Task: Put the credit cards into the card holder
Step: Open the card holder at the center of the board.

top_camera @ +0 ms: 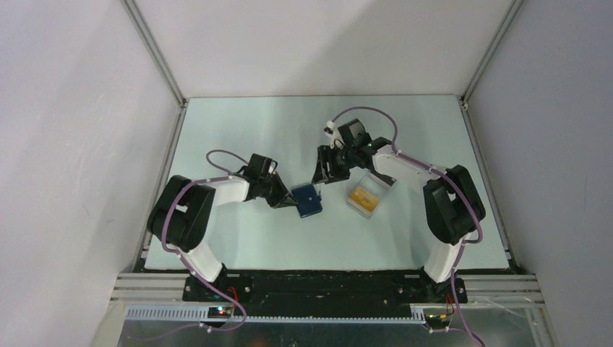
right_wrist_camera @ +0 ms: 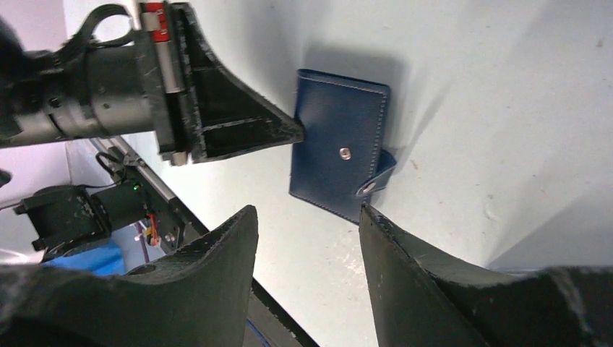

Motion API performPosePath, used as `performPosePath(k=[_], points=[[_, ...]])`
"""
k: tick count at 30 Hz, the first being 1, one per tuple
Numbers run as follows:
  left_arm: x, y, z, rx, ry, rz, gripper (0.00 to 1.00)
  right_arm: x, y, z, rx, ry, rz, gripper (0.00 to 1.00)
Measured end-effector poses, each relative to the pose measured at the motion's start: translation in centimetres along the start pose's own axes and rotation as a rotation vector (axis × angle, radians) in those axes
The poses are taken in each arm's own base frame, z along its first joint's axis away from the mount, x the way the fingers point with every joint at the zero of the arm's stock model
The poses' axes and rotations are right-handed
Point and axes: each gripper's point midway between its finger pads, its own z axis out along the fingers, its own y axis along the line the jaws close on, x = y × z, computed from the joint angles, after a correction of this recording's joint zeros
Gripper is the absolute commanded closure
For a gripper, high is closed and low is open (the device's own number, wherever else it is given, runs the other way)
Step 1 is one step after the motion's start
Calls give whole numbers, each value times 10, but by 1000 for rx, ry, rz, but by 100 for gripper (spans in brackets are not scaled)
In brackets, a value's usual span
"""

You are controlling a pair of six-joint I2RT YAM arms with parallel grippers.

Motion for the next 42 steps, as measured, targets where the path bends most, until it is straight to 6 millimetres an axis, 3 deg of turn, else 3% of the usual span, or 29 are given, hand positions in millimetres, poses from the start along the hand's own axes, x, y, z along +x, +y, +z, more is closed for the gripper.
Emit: performPosePath(k=[5, 13, 17, 24, 27, 31, 34, 42], points=[[0, 0, 0, -2, 4, -1, 100, 3, 17, -2, -51, 16, -22, 45], [0, 0, 0, -2, 9, 5, 100, 35, 15, 39, -148, 226, 44, 42], [1, -1, 0, -2, 13, 4, 100, 48, 17, 46, -123, 282, 35, 41], [1, -1, 1, -1, 17, 3, 100, 47, 48, 48, -104, 283, -109, 41], [1, -1, 1, 0, 19, 2, 100, 54, 51, 52, -70, 290, -149, 40], [1, -1, 1, 0, 20, 2, 100, 59, 33, 60, 43, 287, -170, 39], [1, -1, 1, 0, 20, 2, 100, 54, 7, 64, 156, 269, -162, 39], [1, -1, 1, 1, 20, 2, 100, 33, -33, 56, 268, 209, -82, 39]])
